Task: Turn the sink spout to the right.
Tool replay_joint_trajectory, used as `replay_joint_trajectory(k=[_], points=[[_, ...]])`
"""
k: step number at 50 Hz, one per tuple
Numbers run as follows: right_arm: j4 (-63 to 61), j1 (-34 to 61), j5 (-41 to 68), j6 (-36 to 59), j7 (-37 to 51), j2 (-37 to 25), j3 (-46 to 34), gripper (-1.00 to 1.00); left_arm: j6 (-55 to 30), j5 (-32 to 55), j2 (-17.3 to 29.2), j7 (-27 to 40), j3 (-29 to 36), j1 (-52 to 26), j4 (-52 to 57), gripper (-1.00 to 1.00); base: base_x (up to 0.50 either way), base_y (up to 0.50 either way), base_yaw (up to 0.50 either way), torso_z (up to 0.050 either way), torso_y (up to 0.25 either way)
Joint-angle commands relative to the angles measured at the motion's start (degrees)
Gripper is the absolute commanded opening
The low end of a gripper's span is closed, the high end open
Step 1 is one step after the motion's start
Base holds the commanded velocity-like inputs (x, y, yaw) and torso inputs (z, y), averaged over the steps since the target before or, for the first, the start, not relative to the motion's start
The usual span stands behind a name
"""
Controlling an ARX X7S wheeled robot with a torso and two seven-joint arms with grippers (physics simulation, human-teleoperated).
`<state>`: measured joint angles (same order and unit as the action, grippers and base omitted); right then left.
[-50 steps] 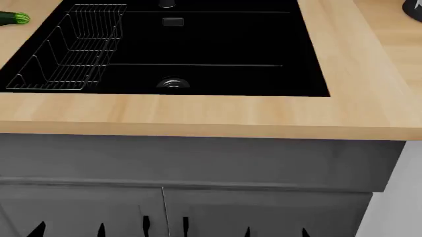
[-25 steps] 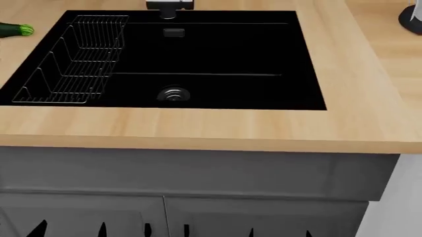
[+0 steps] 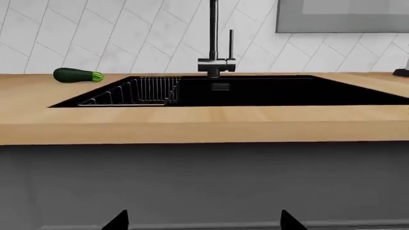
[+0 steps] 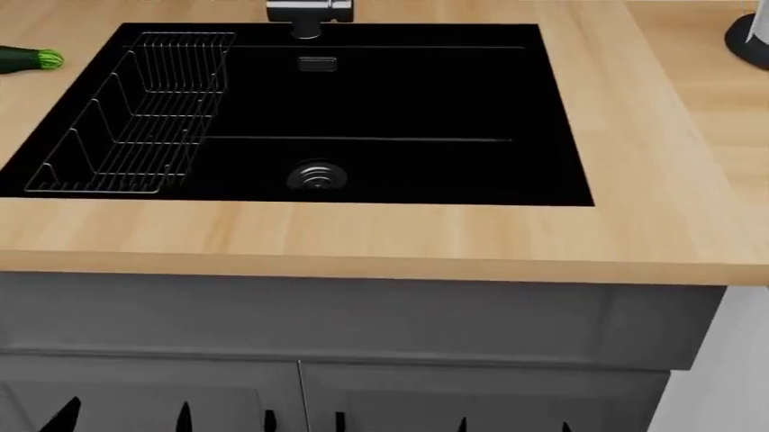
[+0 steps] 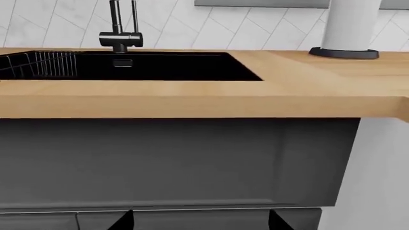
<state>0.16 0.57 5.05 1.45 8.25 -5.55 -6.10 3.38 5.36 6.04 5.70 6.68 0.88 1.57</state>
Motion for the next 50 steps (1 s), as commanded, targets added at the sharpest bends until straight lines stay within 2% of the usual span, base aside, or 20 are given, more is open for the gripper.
replay_joint_trajectory(k=[1, 9, 19, 28, 32, 44, 50], points=[[-4.3, -0.3, 0.5, 5.6, 1.7, -1.2, -0.6, 1.0, 0.2, -3.3, 0.8, 3.1, 1.0, 0.5, 4.0, 1.0, 0.0, 0.0, 0.0, 0.0, 0.0], [-14.4, -0.6, 0.6, 12.5, 3.0, -3.3, -0.2, 1.0, -7.8, -1.8, 1.9, 3.8, 0.4, -0.8, 13.0, 1.0, 0.0, 0.0, 0.0, 0.0, 0.0], [-23.4, 2.0, -1.3, 20.3, 5.6, -6.7, 1.5, 1.0, -15.8, -1.3, 3.4, 5.1, -0.9, -6.0, 18.7, 1.0, 0.0, 0.0, 0.0, 0.0, 0.0], [-28.7, 5.9, 0.2, 26.7, 5.9, -8.4, 4.0, 1.0, -19.4, -1.4, 3.9, 5.5, -0.6, -10.4, 20.9, 1.0, 0.0, 0.0, 0.0, 0.0, 0.0], [-34.2, 8.3, 0.5, 33.1, 5.6, -10.6, 5.0, 1.0, -21.8, -1.3, 4.5, 5.8, -1.1, -12.7, 22.4, 1.0, 0.0, 0.0, 0.0, 0.0, 0.0], [-39.3, 14.0, 2.3, 43.3, 5.4, -13.8, 8.7, 1.0, -27.4, 0.2, 5.3, 6.4, -2.5, -17.9, 25.6, 1.0, 0.0, 0.0, 0.0, 0.0, 0.0], [-39.1, 18.4, 2.1, 48.5, 5.1, -15.8, 8.0, 1.0, -30.5, 0.6, 5.7, 7.3, -3.6, -20.6, 25.9, 1.0, 0.0, 0.0, 0.0, 0.0, 0.0]])
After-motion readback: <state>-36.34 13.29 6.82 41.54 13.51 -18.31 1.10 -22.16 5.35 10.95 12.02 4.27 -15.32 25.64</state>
